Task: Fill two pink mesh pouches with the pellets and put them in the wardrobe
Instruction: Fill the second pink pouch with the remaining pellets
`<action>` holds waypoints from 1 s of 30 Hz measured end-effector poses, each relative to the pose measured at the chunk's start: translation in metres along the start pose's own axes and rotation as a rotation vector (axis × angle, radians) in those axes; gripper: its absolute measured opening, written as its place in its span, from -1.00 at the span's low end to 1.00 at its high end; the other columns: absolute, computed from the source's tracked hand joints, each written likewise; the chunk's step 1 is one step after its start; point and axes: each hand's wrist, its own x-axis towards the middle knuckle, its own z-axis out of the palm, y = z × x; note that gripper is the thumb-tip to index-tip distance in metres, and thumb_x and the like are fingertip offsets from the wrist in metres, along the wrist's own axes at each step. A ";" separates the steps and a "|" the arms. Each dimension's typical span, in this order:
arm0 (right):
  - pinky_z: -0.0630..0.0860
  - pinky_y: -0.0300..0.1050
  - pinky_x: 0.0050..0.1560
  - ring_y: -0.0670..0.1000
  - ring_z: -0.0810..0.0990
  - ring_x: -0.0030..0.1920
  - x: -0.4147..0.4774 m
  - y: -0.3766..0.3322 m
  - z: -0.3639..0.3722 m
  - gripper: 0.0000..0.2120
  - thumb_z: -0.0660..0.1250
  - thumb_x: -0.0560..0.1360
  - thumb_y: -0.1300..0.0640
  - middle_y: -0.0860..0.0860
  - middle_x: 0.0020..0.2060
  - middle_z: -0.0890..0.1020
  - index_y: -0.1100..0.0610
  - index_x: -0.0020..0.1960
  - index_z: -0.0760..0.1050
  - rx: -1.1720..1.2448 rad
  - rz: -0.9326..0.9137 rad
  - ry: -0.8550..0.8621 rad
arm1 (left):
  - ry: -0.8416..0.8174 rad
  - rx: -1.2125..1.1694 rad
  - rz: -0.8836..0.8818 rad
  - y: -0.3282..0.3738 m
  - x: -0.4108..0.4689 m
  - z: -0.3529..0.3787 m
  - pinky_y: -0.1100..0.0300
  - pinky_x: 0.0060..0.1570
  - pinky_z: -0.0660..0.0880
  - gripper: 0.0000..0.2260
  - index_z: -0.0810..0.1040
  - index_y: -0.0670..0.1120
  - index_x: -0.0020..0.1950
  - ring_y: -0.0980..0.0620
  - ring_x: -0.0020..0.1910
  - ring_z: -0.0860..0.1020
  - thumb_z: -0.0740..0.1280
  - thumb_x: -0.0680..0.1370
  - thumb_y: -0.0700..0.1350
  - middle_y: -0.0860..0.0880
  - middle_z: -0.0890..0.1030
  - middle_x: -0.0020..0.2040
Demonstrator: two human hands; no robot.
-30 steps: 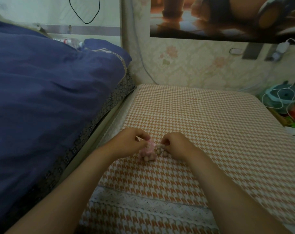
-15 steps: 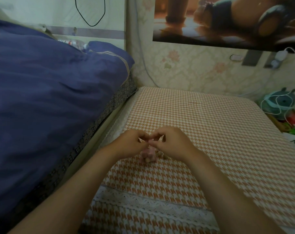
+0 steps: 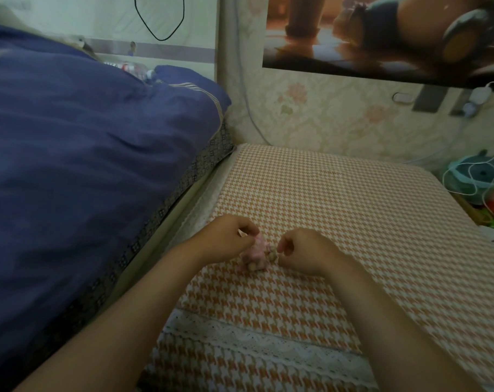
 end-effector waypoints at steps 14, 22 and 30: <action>0.57 -0.10 0.00 -0.13 0.62 -0.04 0.007 -0.006 -0.008 -0.85 0.43 0.47 -0.06 -0.17 -0.09 0.68 -0.09 0.03 0.65 0.224 -0.027 0.303 | 0.008 0.010 -0.026 0.007 0.000 0.001 0.42 -0.26 0.41 -0.80 0.63 0.03 0.15 0.28 -0.23 0.54 0.32 0.57 -0.11 0.25 0.57 -0.14; 0.41 -0.31 -0.21 -0.30 0.52 -0.25 0.000 -0.030 -0.011 -0.87 0.45 0.48 -0.10 -0.23 -0.11 0.67 -0.13 0.01 0.65 0.302 -0.232 0.258 | 0.007 0.005 0.006 0.011 0.000 0.001 0.36 -0.32 0.43 -0.82 0.67 0.06 0.04 0.33 -0.37 0.55 0.32 0.55 -0.15 0.22 0.59 -0.31; 0.54 -0.05 -0.05 -0.10 0.58 -0.07 -0.006 -0.032 -0.016 -0.84 0.31 0.56 -0.12 -0.15 -0.10 0.63 -0.12 -0.06 0.65 0.150 -0.235 0.175 | -0.011 -0.060 0.032 0.014 -0.004 -0.002 0.40 -0.36 0.45 -0.81 0.71 0.02 -0.04 0.30 -0.40 0.55 0.36 0.49 -0.23 0.14 0.65 -0.35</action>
